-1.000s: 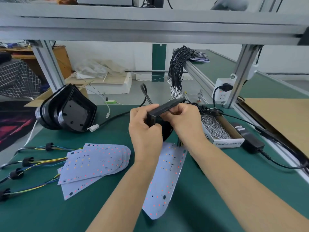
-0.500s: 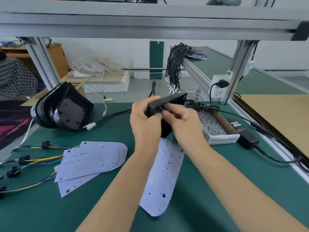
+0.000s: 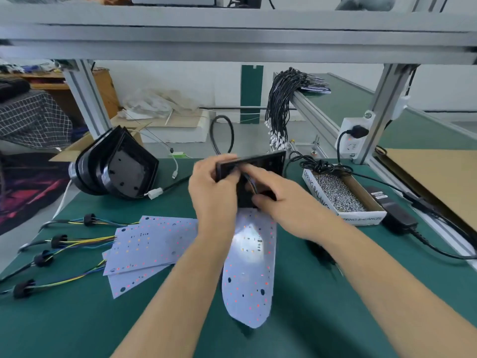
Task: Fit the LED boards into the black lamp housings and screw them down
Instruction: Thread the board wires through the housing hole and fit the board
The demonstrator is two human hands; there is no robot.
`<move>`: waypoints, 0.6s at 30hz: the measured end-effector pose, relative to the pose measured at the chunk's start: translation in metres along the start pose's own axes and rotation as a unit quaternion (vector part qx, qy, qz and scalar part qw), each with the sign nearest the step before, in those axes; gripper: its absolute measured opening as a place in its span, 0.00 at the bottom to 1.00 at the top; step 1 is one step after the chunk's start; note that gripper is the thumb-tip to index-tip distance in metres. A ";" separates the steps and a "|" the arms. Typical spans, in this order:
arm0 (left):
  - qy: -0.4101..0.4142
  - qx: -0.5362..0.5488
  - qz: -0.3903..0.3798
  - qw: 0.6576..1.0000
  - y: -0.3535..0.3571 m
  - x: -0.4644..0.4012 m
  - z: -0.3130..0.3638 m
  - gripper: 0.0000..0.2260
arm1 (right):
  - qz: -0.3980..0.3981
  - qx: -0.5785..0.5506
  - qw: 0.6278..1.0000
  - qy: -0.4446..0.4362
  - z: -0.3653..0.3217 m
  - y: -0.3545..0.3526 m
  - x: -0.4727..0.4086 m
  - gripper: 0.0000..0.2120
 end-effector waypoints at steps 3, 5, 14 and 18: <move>-0.063 0.028 0.043 0.997 -0.026 -0.016 -0.013 0.13 | 0.122 -0.049 0.991 0.002 0.000 -0.029 0.033 0.25; -0.093 0.043 0.061 0.993 -0.036 -0.016 -0.023 0.10 | 0.128 -0.109 0.981 0.098 0.014 -0.011 0.056 0.36; -0.077 0.002 0.023 0.997 -0.024 -0.006 -0.015 0.09 | 0.053 -0.180 0.972 0.143 0.006 0.070 0.066 0.42; -0.112 -0.024 -0.026 0.993 -0.019 -0.003 -0.026 0.06 | 0.060 -0.133 0.981 0.129 0.008 0.056 0.055 0.34</move>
Point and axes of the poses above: each hand's wrist, its own x-axis away from the middle knuckle, its own y-axis out of the palm, z = x × y, the point moved 8 cm from there along -x, towards the middle knuckle, and after that the axes turned 9 degrees about -x, right-handed, at the moved point
